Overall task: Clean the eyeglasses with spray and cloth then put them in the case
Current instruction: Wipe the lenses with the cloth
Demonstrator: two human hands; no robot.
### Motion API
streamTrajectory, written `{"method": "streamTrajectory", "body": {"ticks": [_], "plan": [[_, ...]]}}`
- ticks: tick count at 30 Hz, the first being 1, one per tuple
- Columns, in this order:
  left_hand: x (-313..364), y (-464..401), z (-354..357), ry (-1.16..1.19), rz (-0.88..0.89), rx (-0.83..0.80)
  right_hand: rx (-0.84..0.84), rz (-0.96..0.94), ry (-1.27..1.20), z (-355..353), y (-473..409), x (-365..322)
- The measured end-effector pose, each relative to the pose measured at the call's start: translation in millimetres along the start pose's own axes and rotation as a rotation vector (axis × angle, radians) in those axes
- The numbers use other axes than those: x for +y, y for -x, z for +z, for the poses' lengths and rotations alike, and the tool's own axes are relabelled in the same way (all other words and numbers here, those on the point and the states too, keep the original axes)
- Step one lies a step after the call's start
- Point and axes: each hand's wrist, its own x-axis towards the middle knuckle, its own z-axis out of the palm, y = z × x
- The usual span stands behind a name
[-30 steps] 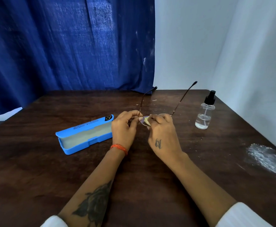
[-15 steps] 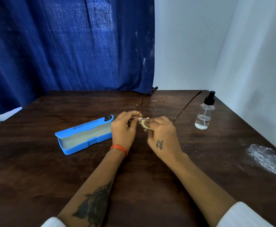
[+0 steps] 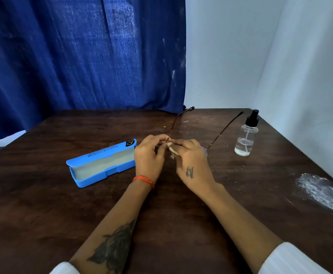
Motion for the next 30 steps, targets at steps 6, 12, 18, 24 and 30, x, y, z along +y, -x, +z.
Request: {"method": "streamTrajectory", "body": {"ticks": [6,12,18,24,30], "plan": [[0,-2,-4,0.027,-0.037,0.014,0.134,-0.042,-0.114,-7,6,0],[3,-3,-6,0.002,0.007,0.015,0.186,-0.043,-0.086,-12,8,9],[1,-6,-8,0.027,-0.052,0.063,0.513,0.309,-0.354,-23,1,20],[-1,-7,-4,0.189,-0.179,0.073,0.299,0.681,-0.627,-23,-5,37],[7,-4,3,0.589,-0.463,0.021,0.384,0.677,-0.609,-20,-4,36]]}}
